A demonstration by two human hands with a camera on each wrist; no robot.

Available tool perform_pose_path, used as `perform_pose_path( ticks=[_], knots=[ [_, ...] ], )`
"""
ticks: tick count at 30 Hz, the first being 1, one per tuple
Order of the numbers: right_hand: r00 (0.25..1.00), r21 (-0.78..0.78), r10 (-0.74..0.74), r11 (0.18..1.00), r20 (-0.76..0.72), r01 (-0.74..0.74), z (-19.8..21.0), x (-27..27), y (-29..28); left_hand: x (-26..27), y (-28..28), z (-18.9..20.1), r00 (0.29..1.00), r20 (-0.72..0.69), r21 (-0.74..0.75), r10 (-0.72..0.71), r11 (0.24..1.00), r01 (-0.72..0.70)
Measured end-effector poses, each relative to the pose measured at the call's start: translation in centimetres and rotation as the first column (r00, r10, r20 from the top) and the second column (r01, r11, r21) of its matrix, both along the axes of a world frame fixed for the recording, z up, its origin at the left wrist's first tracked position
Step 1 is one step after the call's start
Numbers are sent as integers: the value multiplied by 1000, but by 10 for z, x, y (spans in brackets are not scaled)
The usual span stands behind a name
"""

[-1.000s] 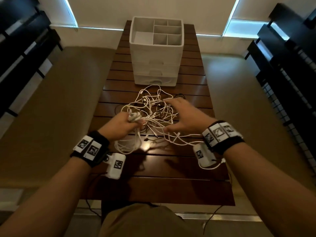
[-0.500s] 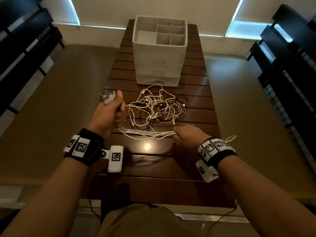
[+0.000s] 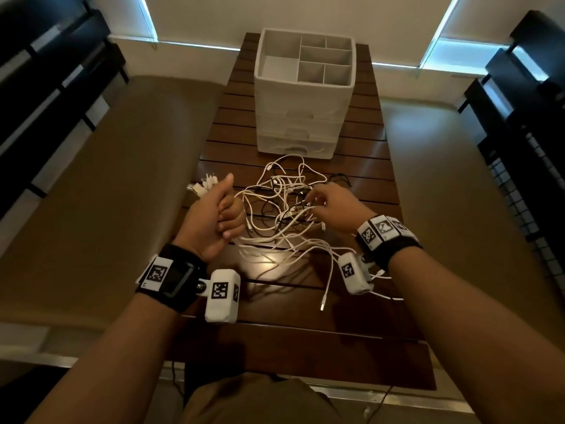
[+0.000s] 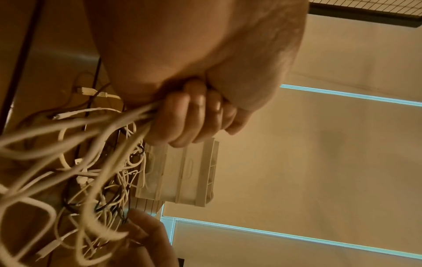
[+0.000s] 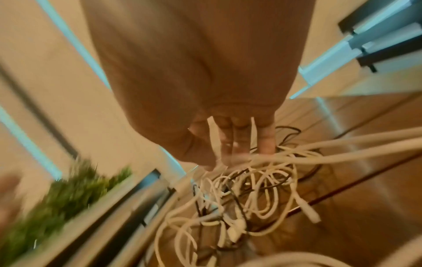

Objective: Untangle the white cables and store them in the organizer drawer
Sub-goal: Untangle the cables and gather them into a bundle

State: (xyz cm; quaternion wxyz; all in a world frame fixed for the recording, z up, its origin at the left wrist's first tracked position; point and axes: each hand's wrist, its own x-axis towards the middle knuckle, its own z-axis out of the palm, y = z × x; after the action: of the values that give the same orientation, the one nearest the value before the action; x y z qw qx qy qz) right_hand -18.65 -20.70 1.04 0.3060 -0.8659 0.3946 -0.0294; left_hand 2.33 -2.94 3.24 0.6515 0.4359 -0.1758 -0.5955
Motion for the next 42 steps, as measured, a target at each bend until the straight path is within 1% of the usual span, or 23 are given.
perform_pose_path(
  ticks=[2,4,6,8,9,11,13,15,17,19,22,26,29,30,31,33,34,35,36,39,40,41,42],
  knots=[
    [997,120,-62,991,46,56,-1,6,-12,2,4,1,1000,0,61,4,998,-4],
    [973,257,-164,959,165,118,5,11,-18,5,9,2,1000,-12,115,-18,993,20],
    [941,261,-242,949,237,178,9,22,-16,6,15,1,999,-22,161,-33,986,36],
    [969,128,-200,975,144,182,6,39,-2,4,17,0,999,-21,189,-30,982,33],
    [989,80,-147,986,26,145,-2,49,6,2,16,-1,999,-25,192,-22,981,26],
    [978,69,-95,992,-186,109,-22,64,20,-3,12,-4,999,-37,188,-12,982,19],
    [965,121,-113,982,-235,145,-38,72,25,-7,9,-7,998,-55,158,-24,987,32],
    [974,203,-175,958,-147,202,-38,75,22,-7,7,-10,997,-72,123,-33,992,41],
    [957,237,-288,933,43,271,-22,75,13,-6,7,-13,996,-82,116,-32,992,42],
    [877,249,-399,908,267,337,13,70,6,-7,7,-17,996,-82,131,-29,991,40],
    [756,215,-399,917,519,337,60,60,0,-11,5,-21,998,-62,163,-18,986,27],
    [760,213,-348,937,549,275,83,49,10,-23,1,-17,1000,-3,188,-21,982,21],
    [598,179,-311,946,739,272,103,44,14,-26,-2,-12,997,72,197,-16,980,1],
    [578,172,-298,949,760,264,105,42,15,-26,-3,-12,996,83,190,-20,982,4],
    [611,158,-291,952,736,263,102,41,15,-27,-3,-12,996,86,175,-27,985,11],
    [751,115,-285,956,596,271,89,35,17,-29,-4,-12,996,86,139,-31,990,18],
    [779,90,-288,953,557,288,84,32,18,-31,-4,-12,995,92,130,-27,991,15],
    [764,67,-294,947,574,313,86,29,20,-32,-4,-12,995,101,123,-22,992,10],
    [718,50,-287,942,634,332,94,28,20,-33,-5,-11,994,109,113,-16,994,3],
    [509,-14,-182,934,841,357,136,25,21,-35,-5,-8,991,133,100,3,995,-16],
    [462,-41,-137,934,876,355,148,24,20,-36,-7,-8,990,142,96,9,995,-23],
    [454,-62,-111,934,884,351,150,22,16,-37,-8,-7,988,151,89,15,996,-29],
    [498,-81,-111,934,860,348,146,21,12,-38,-10,-6,987,159,80,19,996,-32]
  ],
)
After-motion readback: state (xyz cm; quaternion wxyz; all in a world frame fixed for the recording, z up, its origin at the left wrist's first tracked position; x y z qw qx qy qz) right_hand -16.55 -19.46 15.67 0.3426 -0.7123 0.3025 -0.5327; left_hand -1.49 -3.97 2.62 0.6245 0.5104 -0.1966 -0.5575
